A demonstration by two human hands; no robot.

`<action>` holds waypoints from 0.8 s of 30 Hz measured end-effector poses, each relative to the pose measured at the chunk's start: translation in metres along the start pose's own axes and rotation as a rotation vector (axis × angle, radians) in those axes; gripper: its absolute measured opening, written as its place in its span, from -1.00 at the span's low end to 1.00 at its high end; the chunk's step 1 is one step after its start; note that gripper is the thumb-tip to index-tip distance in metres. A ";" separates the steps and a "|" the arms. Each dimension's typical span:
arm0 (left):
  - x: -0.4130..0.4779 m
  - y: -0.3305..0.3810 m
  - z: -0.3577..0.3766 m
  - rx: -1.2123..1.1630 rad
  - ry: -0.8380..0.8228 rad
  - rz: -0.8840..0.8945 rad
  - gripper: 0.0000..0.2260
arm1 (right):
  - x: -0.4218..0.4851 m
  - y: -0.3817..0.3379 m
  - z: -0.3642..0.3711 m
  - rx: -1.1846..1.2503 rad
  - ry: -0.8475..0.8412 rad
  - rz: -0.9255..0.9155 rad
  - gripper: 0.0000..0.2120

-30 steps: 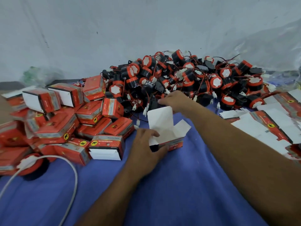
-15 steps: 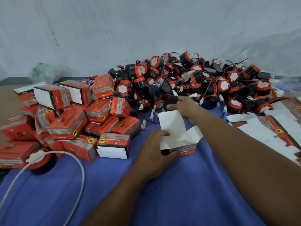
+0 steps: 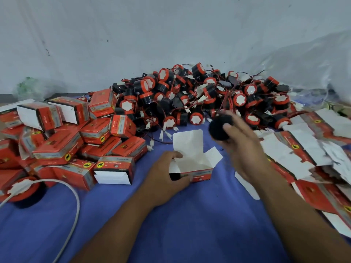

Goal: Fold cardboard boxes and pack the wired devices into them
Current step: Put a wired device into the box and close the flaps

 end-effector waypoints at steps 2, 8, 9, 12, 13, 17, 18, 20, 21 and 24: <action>0.000 0.000 0.000 0.002 -0.001 0.012 -0.52 | -0.014 0.009 0.013 -0.305 -0.089 -0.232 -0.68; 0.001 0.003 -0.004 -0.015 0.042 -0.007 -0.54 | -0.019 0.033 0.021 -0.914 -0.268 -0.618 -0.55; 0.001 0.003 -0.004 -0.005 0.049 0.000 -0.56 | -0.018 0.033 0.019 -0.928 -0.263 -0.619 -0.56; 0.001 0.003 -0.004 0.009 0.059 0.002 -0.56 | -0.017 0.033 0.015 -0.941 -0.277 -0.583 -0.58; 0.001 0.003 -0.004 0.012 0.060 0.007 -0.56 | -0.017 0.033 0.015 -0.934 -0.287 -0.567 -0.57; 0.001 0.009 -0.005 -0.006 0.052 0.037 -0.71 | -0.017 0.031 0.012 -0.878 -0.318 -0.529 -0.63; 0.002 0.010 -0.006 -0.011 0.059 0.038 -0.74 | -0.017 0.031 0.013 -0.875 -0.321 -0.525 -0.68; 0.003 0.011 -0.008 -0.023 0.083 0.022 -0.81 | -0.019 0.032 0.017 -0.897 -0.341 -0.533 -0.76; 0.003 0.012 -0.009 -0.045 0.090 0.006 -0.86 | -0.021 0.033 0.020 -0.912 -0.363 -0.541 -0.78; 0.003 0.014 -0.010 -0.112 0.125 0.001 -0.79 | -0.025 0.035 0.026 -0.948 -0.420 -0.569 -0.85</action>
Point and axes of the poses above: each hand's wrist, its own x-axis towards the middle knuckle, its own z-axis out of the palm, y = z × x, the point moved 3 cm from there along x, towards the middle knuckle, and after that the axes turned 11 degrees about y, right-handed, at the moved point
